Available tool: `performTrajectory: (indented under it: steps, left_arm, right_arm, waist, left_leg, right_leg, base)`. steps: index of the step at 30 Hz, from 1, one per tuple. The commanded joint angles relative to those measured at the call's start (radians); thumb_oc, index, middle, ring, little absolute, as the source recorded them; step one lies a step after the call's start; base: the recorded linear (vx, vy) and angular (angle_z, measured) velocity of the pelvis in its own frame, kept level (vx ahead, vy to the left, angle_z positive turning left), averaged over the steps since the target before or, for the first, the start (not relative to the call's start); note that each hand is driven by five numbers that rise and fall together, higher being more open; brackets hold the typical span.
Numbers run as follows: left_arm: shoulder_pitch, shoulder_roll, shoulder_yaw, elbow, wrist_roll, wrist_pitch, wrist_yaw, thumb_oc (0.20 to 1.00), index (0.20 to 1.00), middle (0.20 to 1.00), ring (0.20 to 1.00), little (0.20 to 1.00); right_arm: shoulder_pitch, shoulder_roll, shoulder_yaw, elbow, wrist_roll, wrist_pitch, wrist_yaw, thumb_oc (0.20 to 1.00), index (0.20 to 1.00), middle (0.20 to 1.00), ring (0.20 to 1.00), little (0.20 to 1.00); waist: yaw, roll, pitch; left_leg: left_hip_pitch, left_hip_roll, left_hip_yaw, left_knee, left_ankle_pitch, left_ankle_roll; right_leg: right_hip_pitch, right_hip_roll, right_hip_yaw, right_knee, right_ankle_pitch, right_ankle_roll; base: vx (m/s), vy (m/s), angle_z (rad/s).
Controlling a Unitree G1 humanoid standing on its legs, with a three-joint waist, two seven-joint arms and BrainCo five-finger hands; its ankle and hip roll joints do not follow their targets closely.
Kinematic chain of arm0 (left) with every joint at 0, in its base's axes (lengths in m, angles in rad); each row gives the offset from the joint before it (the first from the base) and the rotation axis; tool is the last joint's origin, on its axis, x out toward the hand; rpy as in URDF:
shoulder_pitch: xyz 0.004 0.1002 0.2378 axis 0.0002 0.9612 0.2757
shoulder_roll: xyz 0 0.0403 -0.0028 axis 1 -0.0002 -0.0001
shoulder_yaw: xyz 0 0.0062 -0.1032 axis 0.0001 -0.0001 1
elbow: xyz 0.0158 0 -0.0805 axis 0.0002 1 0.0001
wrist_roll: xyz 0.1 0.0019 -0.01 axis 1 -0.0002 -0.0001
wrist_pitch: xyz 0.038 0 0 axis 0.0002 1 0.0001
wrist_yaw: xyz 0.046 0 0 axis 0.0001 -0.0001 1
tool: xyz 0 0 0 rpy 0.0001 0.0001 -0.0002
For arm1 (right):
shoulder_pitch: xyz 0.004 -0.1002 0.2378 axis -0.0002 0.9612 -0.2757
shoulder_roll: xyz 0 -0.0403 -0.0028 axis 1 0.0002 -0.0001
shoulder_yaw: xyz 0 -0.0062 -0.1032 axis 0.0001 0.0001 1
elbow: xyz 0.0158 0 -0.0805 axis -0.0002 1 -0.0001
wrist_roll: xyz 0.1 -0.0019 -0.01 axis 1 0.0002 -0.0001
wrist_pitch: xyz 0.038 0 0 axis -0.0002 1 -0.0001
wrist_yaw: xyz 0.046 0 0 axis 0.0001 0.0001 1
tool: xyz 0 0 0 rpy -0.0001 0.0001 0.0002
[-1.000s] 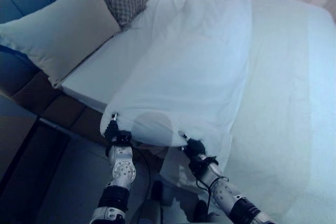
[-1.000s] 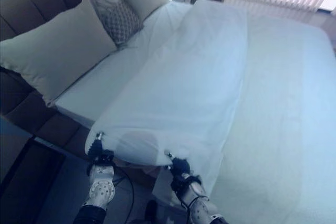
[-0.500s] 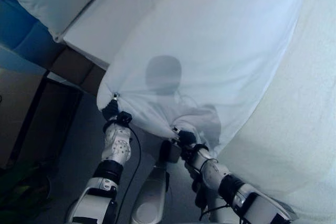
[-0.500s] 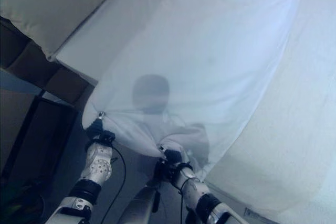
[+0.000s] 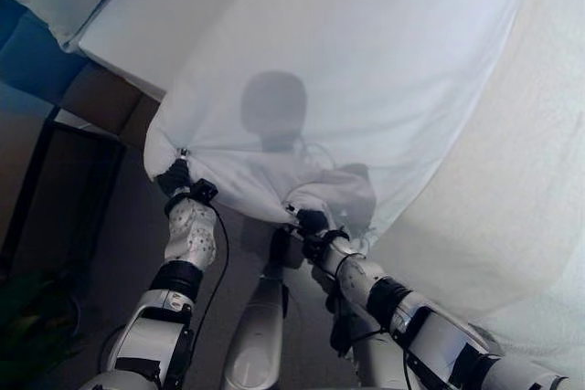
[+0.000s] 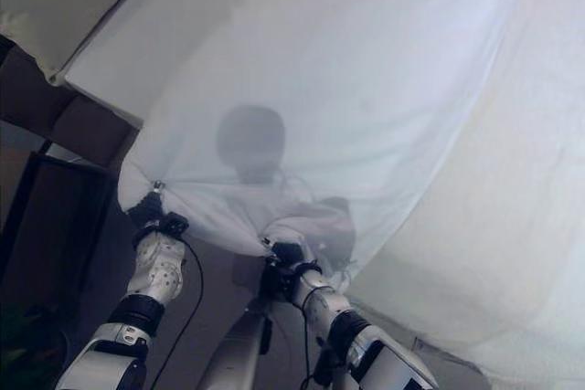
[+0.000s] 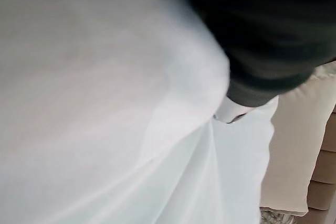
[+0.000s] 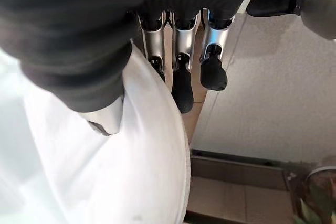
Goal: Make the bed
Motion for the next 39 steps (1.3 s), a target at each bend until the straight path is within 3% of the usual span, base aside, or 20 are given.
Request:
performTrajectory:
  steps: [1, 7, 10, 13, 14, 16, 17, 21, 24, 26, 29, 30, 31, 32, 33, 34, 35, 36, 38, 39]
  left_arm:
    - [0.02, 0.215, 0.11, 0.056, 0.08, -0.065, 0.129, 1.0, 1.0, 1.0, 1.0, 1.0]
    - [0.068, 0.186, 0.098, 0.055, 0.206, 0.043, 0.184, 1.0, 1.0, 1.0, 1.0, 1.0]
    - [0.134, 0.18, 0.129, 0.12, 0.236, 0.103, 0.183, 1.0, 1.0, 1.0, 1.0, 1.0]
    - [0.191, 0.171, 0.156, 0.139, 0.259, 0.136, 0.18, 1.0, 1.0, 1.0, 1.0, 1.0]
    - [0.25, 0.169, 0.185, 0.194, 0.317, 0.183, 0.198, 1.0, 1.0, 1.0, 1.0, 1.0]
    - [0.285, 0.17, 0.196, 0.223, 0.358, 0.21, 0.209, 1.0, 1.0, 1.0, 1.0, 1.0]
    - [0.328, 0.17, 0.228, 0.293, 0.394, 0.251, 0.227, 1.0, 1.0, 1.0, 1.0, 1.0]
    - [0.385, 0.16, 0.256, 0.353, 0.436, 0.271, 0.234, 1.0, 1.0, 1.0, 1.0, 1.0]
    - [0.442, 0.162, 0.296, 0.38, 0.439, 0.269, 0.225, 1.0, 1.0, 1.0, 1.0, 1.0]
    - [0.44, 0.165, 0.3, 0.375, 0.435, 0.264, 0.223, 1.0, 1.0, 1.0, 1.0, 1.0]
    - [0.471, 0.172, 0.32, 0.11, 0.438, 0.181, 0.215, 1.0, 1.0, 1.0, 1.0, 1.0]
    - [0.475, 0.169, 0.321, 0.106, 0.439, 0.182, 0.216, 1.0, 1.0, 1.0, 1.0, 1.0]
    - [0.488, 0.157, 0.328, 0.043, 0.403, 0.146, 0.189, 1.0, 1.0, 1.0, 1.0, 1.0]
    - [0.513, 0.132, 0.313, -0.123, 0.294, 0.078, 0.079, 1.0, 1.0, 1.0, 1.0, 1.0]
    - [0.516, 0.132, 0.314, -0.124, 0.293, 0.078, 0.077, 1.0, 1.0, 1.0, 1.0, 1.0]
    - [0.513, 0.137, 0.267, -0.221, 0.171, 0.049, -0.077, 1.0, 1.0, 1.0, 1.0, 1.0]
    - [0.513, 0.137, 0.267, -0.22, 0.169, 0.049, -0.078, 1.0, 1.0, 1.0, 1.0, 1.0]
    - [0.485, 0.154, 0.211, -0.316, 0.057, 0.048, -0.224, 1.0, 1.0, 1.0, 1.0, 1.0]
    - [0.471, 0.161, 0.192, -0.34, 0.042, 0.058, -0.268, 1.0, 1.0, 1.0, 1.0, 1.0]
    - [0.384, 0.193, 0.111, -0.386, -0.062, 0.069, -0.387, 1.0, 1.0, 1.0, 1.0, 1.0]
  right_arm:
    - [0.036, 0.049, -0.009, 0.022, -0.046, -0.002, -0.028, 1.0, 1.0, 1.0, 1.0, 1.0]
    - [0.08, 0.037, -0.029, 0.049, -0.064, 0.043, -0.038, 1.0, 1.0, 1.0, 1.0, 1.0]
    - [0.167, 0.006, -0.074, 0.07, -0.077, 0.069, -0.038, 1.0, 1.0, 1.0, 1.0, 1.0]
    - [0.236, -0.028, -0.125, 0.072, -0.106, 0.078, -0.051, 1.0, 1.0, 1.0, 1.0, 1.0]
    - [0.3, -0.047, -0.206, 0.101, -0.112, 0.071, -0.08, 1.0, 1.0, 1.0, 1.0, 1.0]
    - [0.328, -0.061, -0.27, 0.136, -0.137, 0.057, -0.113, 1.0, 1.0, 1.0, 1.0, 1.0]
    - [0.358, -0.095, -0.379, 0.172, -0.165, 0.04, -0.171, 1.0, 1.0, 1.0, 1.0, 1.0]
    - [0.409, -0.163, -0.526, 0.248, -0.213, 0.022, -0.225, 1.0, 1.0, 1.0, 1.0, 1.0]
    - [0.437, -0.247, -0.686, 0.347, -0.234, 0.009, -0.285, 1.0, 1.0, 1.0, 1.0, 1.0]
    - [0.428, -0.273, -0.728, 0.359, -0.233, 0.003, -0.302, 1.0, 1.0, 1.0, 1.0, 1.0]
    - [0.43, -0.351, -0.793, 0.221, -0.269, -0.033, -0.362, 1.0, 1.0, 1.0, 1.0, 1.0]
    - [0.434, -0.351, -0.792, 0.216, -0.27, -0.031, -0.365, 1.0, 1.0, 1.0, 1.0, 1.0]
    - [0.441, -0.364, -0.791, 0.136, -0.293, -0.037, -0.365, 1.0, 1.0, 1.0, 1.0, 1.0]
    - [0.464, -0.4, -0.762, -0.079, -0.322, -0.057, -0.316, 1.0, 1.0, 1.0, 1.0, 1.0]
    - [0.466, -0.399, -0.762, -0.083, -0.322, -0.056, -0.317, 1.0, 1.0, 1.0, 1.0, 1.0]
    - [0.461, -0.472, -0.712, -0.229, -0.365, -0.068, -0.213, 1.0, 1.0, 1.0, 1.0, 1.0]
    - [0.462, -0.472, -0.713, -0.231, -0.365, -0.067, -0.213, 1.0, 1.0, 1.0, 1.0, 1.0]
    - [0.408, -0.521, -0.681, -0.313, -0.377, -0.084, -0.147, 1.0, 1.0, 1.0, 1.0, 1.0]
    - [0.383, -0.522, -0.669, -0.35, -0.385, -0.096, -0.139, 1.0, 1.0, 1.0, 1.0, 1.0]
    - [0.273, -0.549, -0.594, -0.44, -0.382, -0.115, -0.079, 1.0, 1.0, 1.0, 1.0, 1.0]
  waist:
    - [0.05, -0.029, 0.011]
    - [0.04, -0.008, 0.013]
    - [0.03, 0.004, 0.005]
    - [0.011, 0.015, 0.006]
    - [-0.005, 0.023, -0.01]
    - [-0.012, 0.028, -0.021]
    - [-0.038, 0.036, -0.036]
    - [-0.086, 0.068, -0.073]
    - [-0.123, 0.113, -0.117]
    - [-0.133, 0.123, -0.124]
    - [-0.155, 0.147, -0.146]
    - [-0.156, 0.148, -0.146]
    - [-0.159, 0.15, -0.144]
    - [-0.166, 0.144, -0.131]
    - [-0.166, 0.145, -0.131]
    - [-0.168, 0.138, -0.117]
    - [-0.168, 0.138, -0.117]
    - [-0.165, 0.13, -0.11]
    - [-0.165, 0.126, -0.111]
    - [-0.165, 0.122, -0.116]
  left_leg:
    - [0.01, -0.066, 0.058, -0.013, -0.049, 0.0]
    - [0.035, -0.073, 0.061, -0.01, -0.057, 0.011]
    - [0.076, -0.064, 0.074, -0.015, -0.084, 0.016]
    - [0.082, -0.065, 0.093, -0.019, -0.057, 0.025]
    - [0.115, -0.067, 0.099, -0.028, -0.078, 0.018]
    - [0.133, -0.065, 0.112, -0.039, -0.075, 0.014]
    - [0.141, -0.062, 0.134, -0.05, -0.045, 0.015]
    - [0.184, -0.057, 0.126, -0.074, -0.031, 0.005]
    - [0.241, -0.045, 0.118, -0.109, -0.015, -0.008]
    - [0.253, -0.041, 0.114, -0.114, -0.009, -0.015]
    - [0.272, -0.031, 0.105, -0.095, -0.009, -0.032]
    - [0.272, -0.031, 0.105, -0.092, -0.011, -0.032]
    - [0.27, -0.029, 0.102, -0.07, -0.015, -0.033]
    - [0.259, -0.032, 0.102, 0.001, -0.028, -0.039]
    - [0.259, -0.031, 0.102, 0.004, -0.03, -0.039]
    - [0.241, -0.039, 0.088, 0.071, -0.038, -0.042]
    - [0.24, -0.039, 0.087, 0.073, -0.04, -0.042]
    - [0.211, -0.057, 0.04, 0.108, -0.034, -0.048]
    - [0.197, -0.061, 0.031, 0.096, -0.044, -0.044]
    - [0.168, -0.055, 0.008, 0.049, -0.023, -0.042]
  right_leg:
    - [-0.02, -0.108, 0.036, -0.028, 0.139, 0.131]
    - [-0.015, -0.119, 0.033, 0.027, 0.118, 0.133]
    - [-0.003, -0.128, 0.027, 0.102, 0.071, 0.141]
    - [-0.012, -0.126, 0.031, 0.134, 0.067, 0.126]
    - [0.002, -0.112, 0.044, 0.139, 0.03, 0.126]
    - [0.009, -0.106, 0.035, 0.125, 0.029, 0.126]
    - [0.003, -0.094, 0.028, 0.11, 0.04, 0.113]
    - [0.014, -0.072, 0.075, 0.124, -0.003, 0.099]
    - [0.045, -0.064, 0.072, 0.128, -0.04, 0.081]
    - [0.055, -0.061, 0.066, 0.13, -0.051, 0.078]
    - [0.089, -0.043, 0.062, 0.125, -0.078, 0.065]
    - [0.091, -0.043, 0.062, 0.125, -0.078, 0.065]
    - [0.095, -0.04, 0.064, 0.123, -0.081, 0.06]
    - [0.112, -0.033, 0.071, 0.117, -0.079, 0.047]
    - [0.113, -0.033, 0.071, 0.116, -0.08, 0.047]
    - [0.125, -0.032, 0.08, 0.112, -0.078, 0.035]
    - [0.126, -0.031, 0.08, 0.113, -0.078, 0.035]
    - [0.123, -0.028, 0.095, 0.113, -0.076, 0.032]
    - [0.118, -0.026, 0.103, 0.113, -0.078, 0.034]
    - [0.096, -0.014, 0.128, 0.114, -0.071, 0.042]
  base:
    - [0.0, 0.0, 0.0]
    - [0.0, 0.0, 0.0]
    - [0.05, 0.01, -0.04]
    - [-0.03, 0.022, -0.18]
    - [0.1, -0.007, -0.37]
    - [0.04, -0.02, -0.31]
    - [-0.04, -0.033, -0.24]
    - [0.07, -0.095, -0.3]
    - [0.1, -0.139, 0.03]
    - [0.07, -0.163, 0.05]
    - [0.07, -0.249, 0.03]
    - [0.01, -0.133, 0.0]
    - [0.0, -0.177, 0.0]
    - [0.0, -0.177, -0.03]
    - [0.0, -0.22, -0.1]
    - [0.0, -0.095, -0.1]
    - [0.0, -0.134, -0.09]
    - [0.0, -0.048, -0.04]
    - [0.01, -0.016, -0.21]
    - [0.01, 0.026, -0.33]
